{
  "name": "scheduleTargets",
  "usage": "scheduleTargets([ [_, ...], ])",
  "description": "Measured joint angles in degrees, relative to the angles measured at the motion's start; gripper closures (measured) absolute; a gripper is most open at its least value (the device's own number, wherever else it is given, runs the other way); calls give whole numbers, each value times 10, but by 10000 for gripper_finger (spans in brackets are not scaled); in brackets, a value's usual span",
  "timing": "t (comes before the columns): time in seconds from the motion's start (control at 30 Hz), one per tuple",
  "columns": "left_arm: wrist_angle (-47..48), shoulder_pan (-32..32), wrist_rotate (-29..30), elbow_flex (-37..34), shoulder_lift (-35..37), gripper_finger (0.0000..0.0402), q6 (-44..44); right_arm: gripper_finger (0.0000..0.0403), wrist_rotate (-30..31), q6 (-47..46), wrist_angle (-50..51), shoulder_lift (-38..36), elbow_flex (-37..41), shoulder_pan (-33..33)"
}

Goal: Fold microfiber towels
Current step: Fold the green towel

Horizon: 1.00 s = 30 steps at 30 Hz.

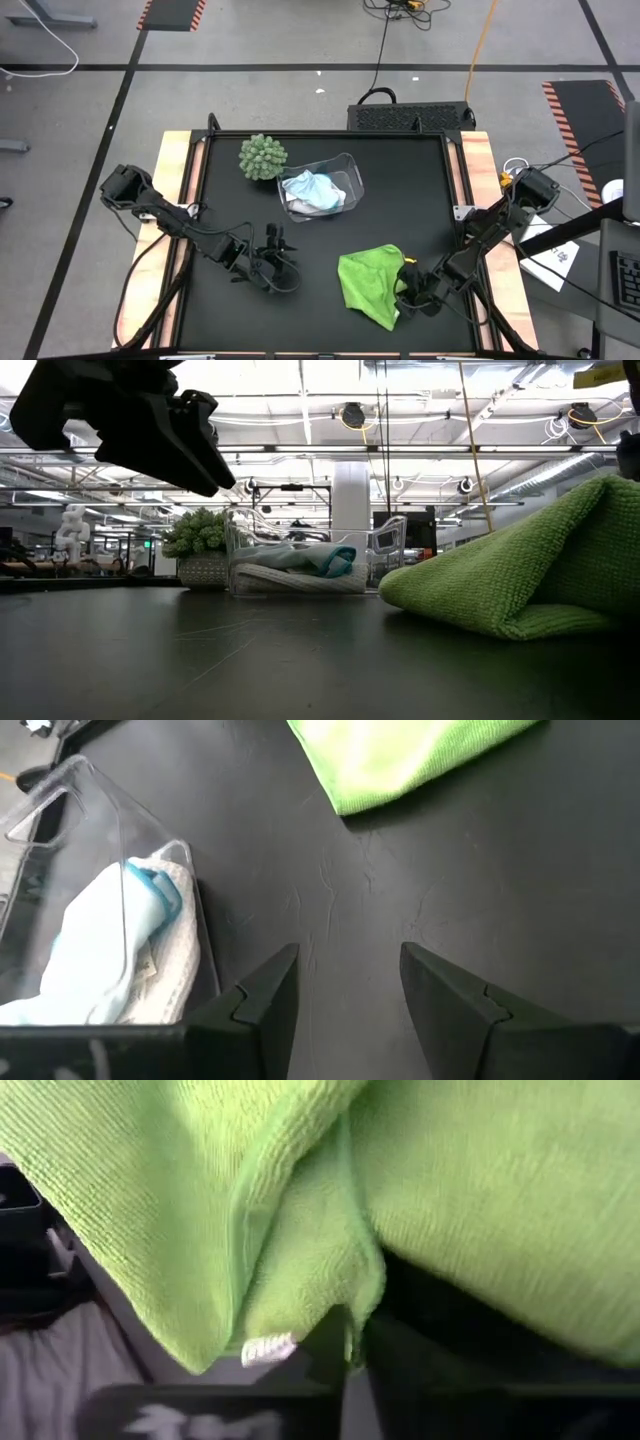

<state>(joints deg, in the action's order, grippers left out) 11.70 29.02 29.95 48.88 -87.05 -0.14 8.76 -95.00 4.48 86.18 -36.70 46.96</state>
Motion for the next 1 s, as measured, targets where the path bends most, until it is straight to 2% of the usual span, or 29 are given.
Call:
scheduleTargets([
  [0.07,0,0,0,-7,0,227,0,393,5,18,-3,-5,0,-1],
  [0.27,-26,0,-1,-40,0,227,-4,400,11,31,-10,-45,1,-5],
  [0.4,-42,0,-1,-54,0,227,-11,401,36,51,-4,-83,0,-6],
  [0.5,-49,0,-1,-59,0,227,-13,402,36,62,45,-115,-7,-16],
  [0.8,-55,0,-1,-60,0,227,-12,402,35,100,290,-203,-47,-62],
  [1.0,-55,0,-1,-60,0,227,-12,402,30,187,323,-223,-47,-127],
])
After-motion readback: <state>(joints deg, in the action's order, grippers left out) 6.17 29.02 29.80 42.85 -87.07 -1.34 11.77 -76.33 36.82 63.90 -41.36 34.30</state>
